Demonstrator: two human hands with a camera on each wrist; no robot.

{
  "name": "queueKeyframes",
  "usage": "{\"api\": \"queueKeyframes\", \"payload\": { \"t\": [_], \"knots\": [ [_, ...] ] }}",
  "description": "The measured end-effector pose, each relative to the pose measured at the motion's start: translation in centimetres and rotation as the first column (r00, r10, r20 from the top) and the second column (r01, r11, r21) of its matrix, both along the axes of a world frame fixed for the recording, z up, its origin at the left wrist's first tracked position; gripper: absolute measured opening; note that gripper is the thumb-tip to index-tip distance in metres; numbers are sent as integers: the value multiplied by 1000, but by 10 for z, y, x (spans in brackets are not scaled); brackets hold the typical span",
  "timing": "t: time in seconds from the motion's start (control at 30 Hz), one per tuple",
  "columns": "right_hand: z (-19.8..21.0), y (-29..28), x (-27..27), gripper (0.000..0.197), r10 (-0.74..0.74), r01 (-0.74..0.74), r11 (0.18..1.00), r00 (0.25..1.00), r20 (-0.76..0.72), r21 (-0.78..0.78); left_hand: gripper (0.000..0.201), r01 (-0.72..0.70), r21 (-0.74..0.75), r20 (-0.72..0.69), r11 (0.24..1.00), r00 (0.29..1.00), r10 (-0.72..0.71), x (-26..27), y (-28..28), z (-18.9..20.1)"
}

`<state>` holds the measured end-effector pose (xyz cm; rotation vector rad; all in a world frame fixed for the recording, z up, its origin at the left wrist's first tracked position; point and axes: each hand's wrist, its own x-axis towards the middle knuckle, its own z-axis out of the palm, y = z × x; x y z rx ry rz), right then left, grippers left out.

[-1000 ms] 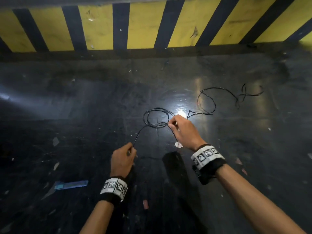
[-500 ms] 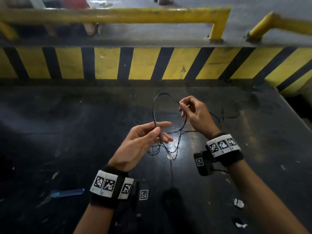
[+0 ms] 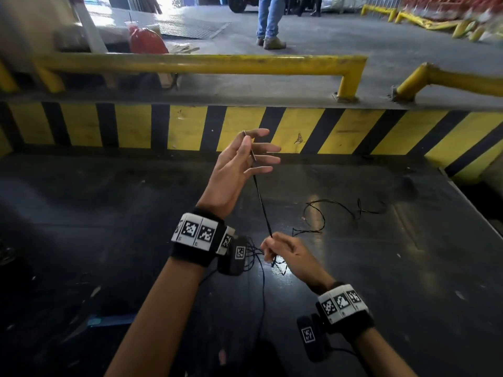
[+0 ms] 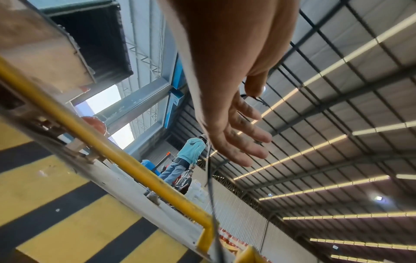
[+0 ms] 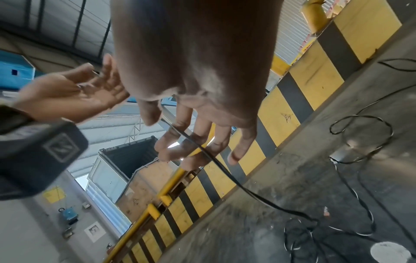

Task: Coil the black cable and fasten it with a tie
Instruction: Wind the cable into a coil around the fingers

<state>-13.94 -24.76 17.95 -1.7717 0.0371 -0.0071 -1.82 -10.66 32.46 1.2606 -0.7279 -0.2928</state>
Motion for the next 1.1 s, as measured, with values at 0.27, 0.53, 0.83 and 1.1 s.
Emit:
{"api": "queueKeyframes", "payload": {
  "t": [0.27,0.53,0.83,1.1],
  "knots": [
    [52,-17,-19,19,101,-72,976,985,137,-204,37,-139,194,96,971,988,122,18,-12,-24],
    [134,-37,-13,22,58,163,842,920,387,-515,30,6,343,120,939,991,-50,-7,-23,-50],
    [182,-59,21,20,66,269,782,861,504,-562,41,252,224,-61,941,968,-245,-47,-20,-36],
    [125,-70,65,36,-117,228,939,916,383,-259,40,320,108,-109,941,945,-309,-49,-19,-28]
  ]
}}
